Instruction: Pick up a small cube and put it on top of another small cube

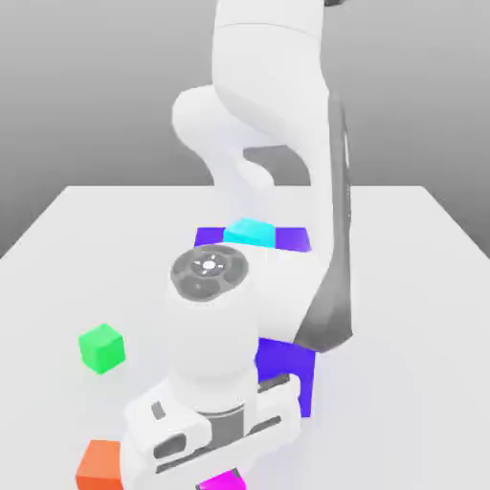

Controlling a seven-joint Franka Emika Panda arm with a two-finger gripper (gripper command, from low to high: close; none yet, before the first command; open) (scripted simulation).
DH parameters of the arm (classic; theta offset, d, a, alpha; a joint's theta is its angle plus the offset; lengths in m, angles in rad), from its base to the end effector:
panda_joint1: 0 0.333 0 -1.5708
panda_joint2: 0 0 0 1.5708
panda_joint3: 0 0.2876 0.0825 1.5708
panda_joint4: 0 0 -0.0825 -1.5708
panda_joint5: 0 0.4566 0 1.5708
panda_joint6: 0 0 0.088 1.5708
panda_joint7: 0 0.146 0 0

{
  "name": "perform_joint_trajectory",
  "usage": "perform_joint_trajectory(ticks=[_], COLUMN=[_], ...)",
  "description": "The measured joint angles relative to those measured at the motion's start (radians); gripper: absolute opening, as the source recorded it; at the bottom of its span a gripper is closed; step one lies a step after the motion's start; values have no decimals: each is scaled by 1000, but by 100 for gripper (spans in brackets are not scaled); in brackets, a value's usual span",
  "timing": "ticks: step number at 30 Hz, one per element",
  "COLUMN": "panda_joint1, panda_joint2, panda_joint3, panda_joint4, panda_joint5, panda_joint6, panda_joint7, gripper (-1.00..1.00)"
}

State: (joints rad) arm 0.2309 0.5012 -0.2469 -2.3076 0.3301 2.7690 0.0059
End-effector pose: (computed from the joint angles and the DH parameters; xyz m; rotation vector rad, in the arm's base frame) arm 0.5233 -0.0417 0.0012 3.1049 -0.4732 -0.0132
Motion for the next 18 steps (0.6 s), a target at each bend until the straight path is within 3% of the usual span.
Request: perform_joint_trajectory(ticks=[7,18], panda_joint1=[41,-84], panda_joint2=[-152,-312], panda_joint3=[-105,-277], panda_joint4=[-47,-191], panda_joint5=[-102,-278], panda_joint6=[-115,-171], panda_joint7=[77,-149], gripper=[-100,-100])
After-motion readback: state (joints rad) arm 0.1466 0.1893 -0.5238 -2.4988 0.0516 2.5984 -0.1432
